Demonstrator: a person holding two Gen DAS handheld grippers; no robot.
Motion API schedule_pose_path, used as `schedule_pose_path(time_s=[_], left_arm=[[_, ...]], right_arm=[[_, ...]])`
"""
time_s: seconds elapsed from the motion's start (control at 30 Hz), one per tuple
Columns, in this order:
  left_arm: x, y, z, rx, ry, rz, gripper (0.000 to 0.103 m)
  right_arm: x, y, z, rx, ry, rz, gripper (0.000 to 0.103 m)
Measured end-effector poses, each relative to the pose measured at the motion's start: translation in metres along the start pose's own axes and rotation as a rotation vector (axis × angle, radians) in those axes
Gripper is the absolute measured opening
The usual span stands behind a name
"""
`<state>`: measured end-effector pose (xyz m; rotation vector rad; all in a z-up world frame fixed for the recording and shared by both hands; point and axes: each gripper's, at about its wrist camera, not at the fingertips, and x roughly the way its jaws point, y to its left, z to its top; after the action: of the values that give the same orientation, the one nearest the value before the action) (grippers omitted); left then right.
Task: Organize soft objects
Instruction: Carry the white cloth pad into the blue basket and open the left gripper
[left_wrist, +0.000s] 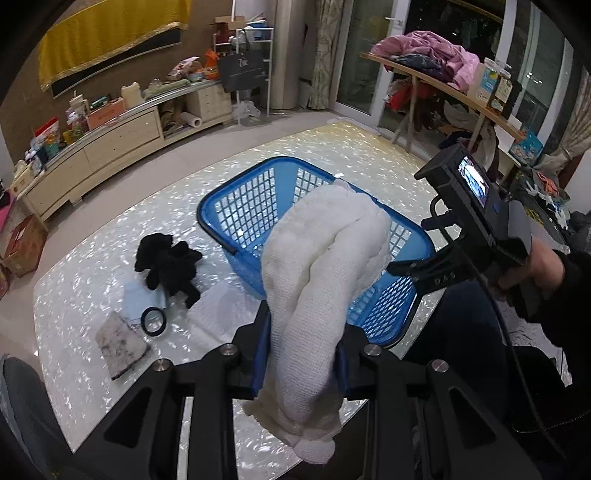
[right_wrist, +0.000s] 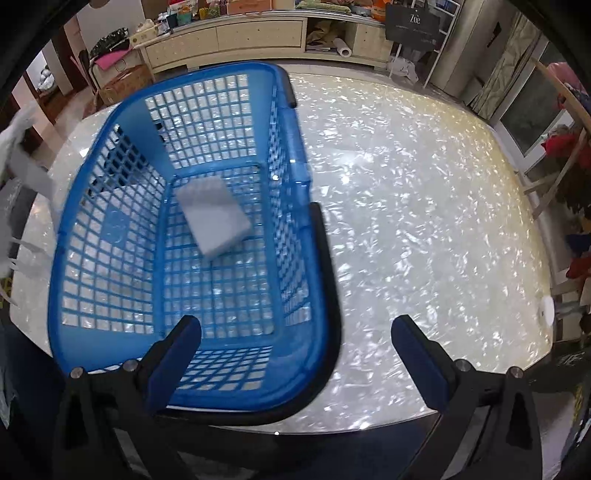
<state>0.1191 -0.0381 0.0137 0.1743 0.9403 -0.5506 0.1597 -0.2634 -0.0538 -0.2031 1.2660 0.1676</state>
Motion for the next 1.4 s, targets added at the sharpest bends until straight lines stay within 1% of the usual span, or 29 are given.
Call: schedule_pose_path(time_s=[0.17, 0.3, 0.33, 0.43, 0.53, 0.83, 1.17, 1.3, 1.4], left_arm=[[0.005, -0.005, 0.004, 0.009, 0.011, -0.015, 0.027], [0.01, -0.008, 0.006, 0.019, 0.027, -0.017, 0.027], [0.011, -0.009, 0.006, 0.022, 0.03, -0.017, 0.027], [0.013, -0.011, 0.011, 0.033, 0.033, -0.016, 0.027], [0.017, -0.014, 0.018, 0.043, 0.038, -0.016, 0.027], [0.046, -0.032, 0.036, 0.08, 0.083, -0.021, 0.027], [0.09, -0.046, 0.047, 0.104, 0.165, -0.024, 0.027], [0.114, -0.048, 0.048, 0.106, 0.218, -0.021, 0.027], [0.133, -0.051, 0.048, 0.113, 0.263, -0.02, 0.027]], right_arm=[[-0.005, 0.019, -0.003, -0.001, 0.005, 0.067, 0.103], [-0.011, 0.03, -0.004, -0.014, 0.003, 0.077, 0.103], [-0.012, 0.029, -0.005, -0.014, 0.001, 0.069, 0.103], [-0.014, 0.021, -0.005, -0.006, -0.011, 0.045, 0.103], [-0.017, 0.007, -0.003, 0.01, -0.02, 0.043, 0.103], [-0.014, -0.031, -0.002, 0.055, -0.03, 0.028, 0.103], [-0.01, -0.057, -0.003, 0.096, -0.043, 0.028, 0.103], [-0.008, -0.061, -0.001, 0.107, -0.051, 0.048, 0.103], [-0.008, -0.06, -0.001, 0.096, -0.059, 0.045, 0.103]])
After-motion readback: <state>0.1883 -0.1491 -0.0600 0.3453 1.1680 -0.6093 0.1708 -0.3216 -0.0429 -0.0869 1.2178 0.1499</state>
